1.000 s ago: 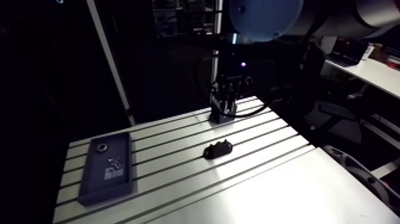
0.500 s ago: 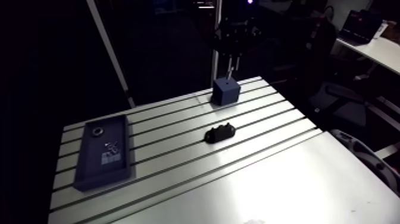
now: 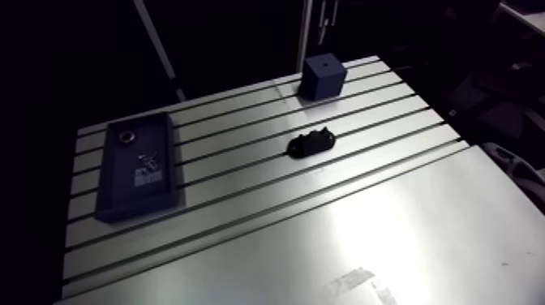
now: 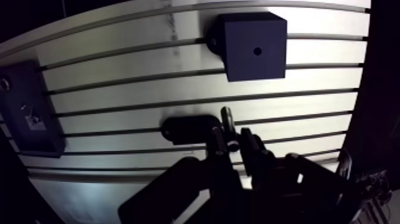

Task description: Pick up the M10 bolt and insert it into the hole until fully seated.

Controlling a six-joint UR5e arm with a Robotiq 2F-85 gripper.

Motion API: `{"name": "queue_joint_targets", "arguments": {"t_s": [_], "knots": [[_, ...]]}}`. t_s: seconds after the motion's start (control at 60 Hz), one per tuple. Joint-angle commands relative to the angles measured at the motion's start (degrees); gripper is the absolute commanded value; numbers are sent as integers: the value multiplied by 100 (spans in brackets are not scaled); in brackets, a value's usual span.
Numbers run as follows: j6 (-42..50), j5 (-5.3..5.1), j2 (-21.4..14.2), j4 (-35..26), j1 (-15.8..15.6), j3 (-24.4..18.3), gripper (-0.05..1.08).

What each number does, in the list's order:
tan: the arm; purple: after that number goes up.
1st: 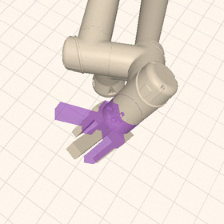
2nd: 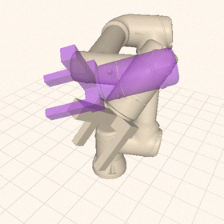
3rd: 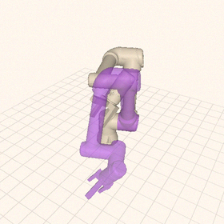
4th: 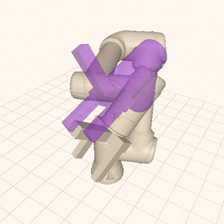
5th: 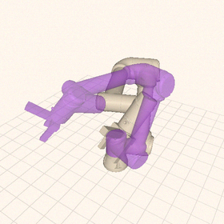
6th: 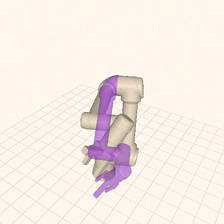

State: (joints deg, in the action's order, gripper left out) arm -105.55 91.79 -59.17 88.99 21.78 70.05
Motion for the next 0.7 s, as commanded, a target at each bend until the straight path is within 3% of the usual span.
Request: {"name": "queue_joint_targets", "arguments": {"t_s": [0.017, 0.15, 0.7], "knots": [[193, 71, 218, -157, -25, -219, 108], [197, 132, 218, -141, -25, -213, 108], [320, 125, 591, -299, 88, -512, 108]]}}
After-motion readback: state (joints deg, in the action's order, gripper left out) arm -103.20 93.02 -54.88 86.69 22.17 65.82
